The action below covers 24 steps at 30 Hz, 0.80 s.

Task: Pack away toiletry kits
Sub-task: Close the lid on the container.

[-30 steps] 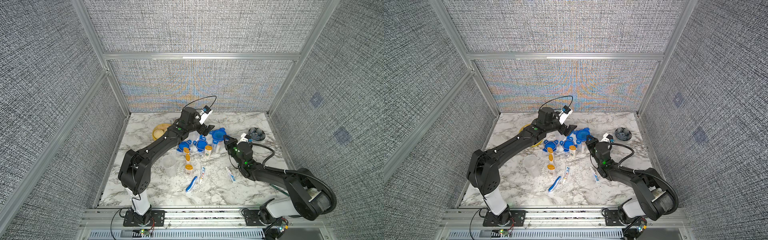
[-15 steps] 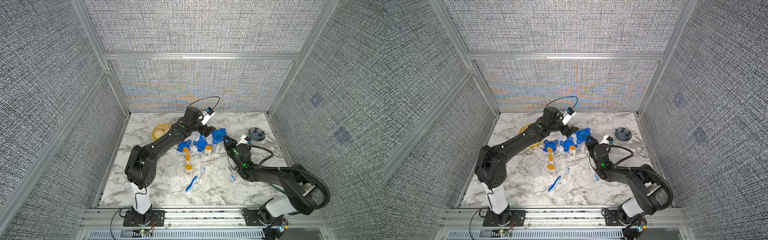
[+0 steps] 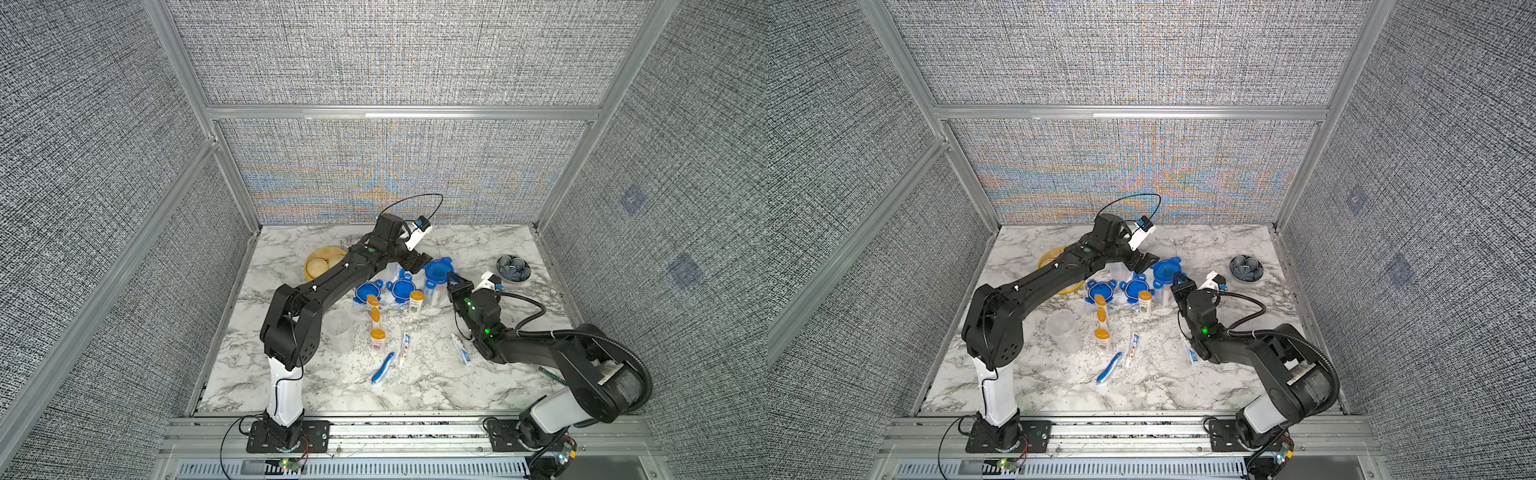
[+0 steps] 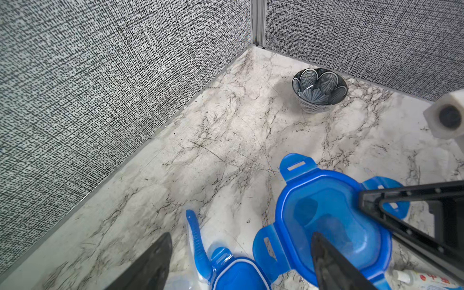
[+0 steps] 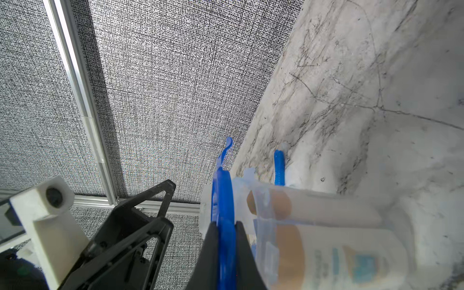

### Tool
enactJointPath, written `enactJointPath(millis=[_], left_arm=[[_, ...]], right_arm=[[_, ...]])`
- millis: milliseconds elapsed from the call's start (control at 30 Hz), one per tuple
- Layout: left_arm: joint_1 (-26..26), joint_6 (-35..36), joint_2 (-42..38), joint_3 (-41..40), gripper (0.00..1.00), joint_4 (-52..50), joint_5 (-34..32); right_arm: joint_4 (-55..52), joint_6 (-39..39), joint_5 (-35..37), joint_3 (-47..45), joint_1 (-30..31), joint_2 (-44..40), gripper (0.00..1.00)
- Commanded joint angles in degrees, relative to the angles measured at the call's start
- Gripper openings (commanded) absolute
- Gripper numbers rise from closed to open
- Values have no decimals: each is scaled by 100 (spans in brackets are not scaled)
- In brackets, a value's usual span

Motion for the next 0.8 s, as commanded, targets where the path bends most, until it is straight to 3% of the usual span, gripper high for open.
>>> enactJointPath(millis=[0,767], left_arm=[[2,76,33,75,85,-98,-43],[-16,261,528,449,84,-424,-161]], right_arm=[[297,33,101,24,3,62,0],[511,151,178,-12,-31,307,0]])
